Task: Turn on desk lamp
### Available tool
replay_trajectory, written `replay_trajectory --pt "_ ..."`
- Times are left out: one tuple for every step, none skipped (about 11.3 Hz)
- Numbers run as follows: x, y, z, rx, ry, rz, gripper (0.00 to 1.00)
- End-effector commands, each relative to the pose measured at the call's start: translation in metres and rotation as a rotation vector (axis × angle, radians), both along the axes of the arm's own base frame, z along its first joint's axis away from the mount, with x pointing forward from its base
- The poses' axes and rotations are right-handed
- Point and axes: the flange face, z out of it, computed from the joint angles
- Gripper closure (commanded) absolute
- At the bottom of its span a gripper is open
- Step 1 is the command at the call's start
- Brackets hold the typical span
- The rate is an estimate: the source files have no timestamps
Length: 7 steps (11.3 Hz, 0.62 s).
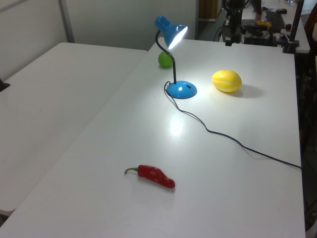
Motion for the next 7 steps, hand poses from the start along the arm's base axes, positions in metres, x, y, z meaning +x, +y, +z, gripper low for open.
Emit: replay_trajectory --pt "-0.0033 -0.0030 0.0040 0.020 0.014 0.018 0.00" --pt "-0.0025 -0.0028 0.0023 0.020 0.017 0.024 0.00" --pt "-0.0030 -0.0005 0.0014 0.018 0.022 0.036 0.00" --pt "-0.0027 -0.0004 0.0022 0.018 0.019 0.036 0.00" --pt "-0.0020 -0.0013 0.0023 0.016 0.018 0.035 0.00" --pt "-0.0004 -0.0003 0.0015 0.016 0.016 0.036 0.00" --pt "0.0003 -0.0002 0.0015 0.016 0.015 0.037 0.00"
